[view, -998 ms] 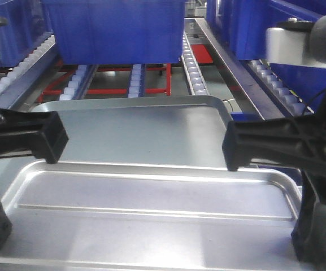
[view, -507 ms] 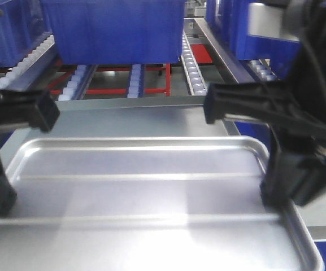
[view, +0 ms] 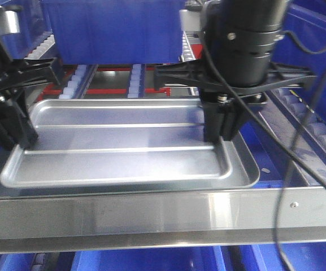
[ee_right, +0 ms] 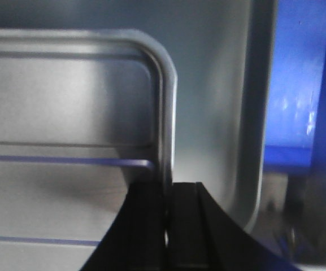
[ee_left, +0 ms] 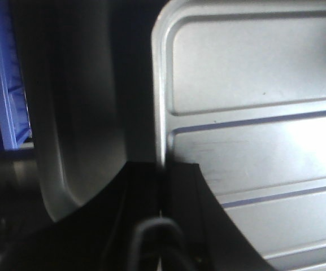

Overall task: Grab silver tray and stack on right shelf
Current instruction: 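Lower the held tray into the larger silver tray with both grippers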

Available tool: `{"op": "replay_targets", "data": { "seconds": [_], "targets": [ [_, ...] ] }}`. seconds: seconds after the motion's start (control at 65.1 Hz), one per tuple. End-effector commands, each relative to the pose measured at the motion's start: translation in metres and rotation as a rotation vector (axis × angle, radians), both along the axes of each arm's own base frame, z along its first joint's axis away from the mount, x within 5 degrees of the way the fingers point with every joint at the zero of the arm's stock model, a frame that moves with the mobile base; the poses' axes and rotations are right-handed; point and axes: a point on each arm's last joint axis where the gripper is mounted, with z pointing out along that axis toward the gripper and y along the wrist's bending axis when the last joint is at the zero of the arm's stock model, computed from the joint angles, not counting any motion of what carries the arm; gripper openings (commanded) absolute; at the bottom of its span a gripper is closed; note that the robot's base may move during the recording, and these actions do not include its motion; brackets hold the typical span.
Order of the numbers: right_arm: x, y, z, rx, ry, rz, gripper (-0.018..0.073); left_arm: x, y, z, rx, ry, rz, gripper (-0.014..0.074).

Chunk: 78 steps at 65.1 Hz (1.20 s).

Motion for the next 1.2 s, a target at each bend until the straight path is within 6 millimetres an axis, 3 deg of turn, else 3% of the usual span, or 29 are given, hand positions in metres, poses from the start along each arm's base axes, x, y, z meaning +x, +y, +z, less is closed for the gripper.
{"op": "replay_targets", "data": {
  "seconds": [0.0,0.123,0.276,1.182],
  "targets": [
    [0.024,0.012,0.034,0.134,-0.166,0.021,0.0058,0.019,-0.008,0.017,-0.064,-0.086,-0.029,-0.0099],
    [0.038,0.019,0.029,0.136,-0.168,0.019,0.0058,0.038,-0.015,0.013,-0.063,-0.09,-0.027,-0.0099],
    [0.042,0.022,0.021,0.13,-0.155,0.019,0.0058,0.046,-0.02,0.006,-0.052,-0.06,-0.034,-0.01],
    [0.044,0.024,0.019,0.135,-0.162,0.021,0.006,0.047,-0.021,-0.001,-0.049,-0.03,-0.032,-0.01]
  ]
}}
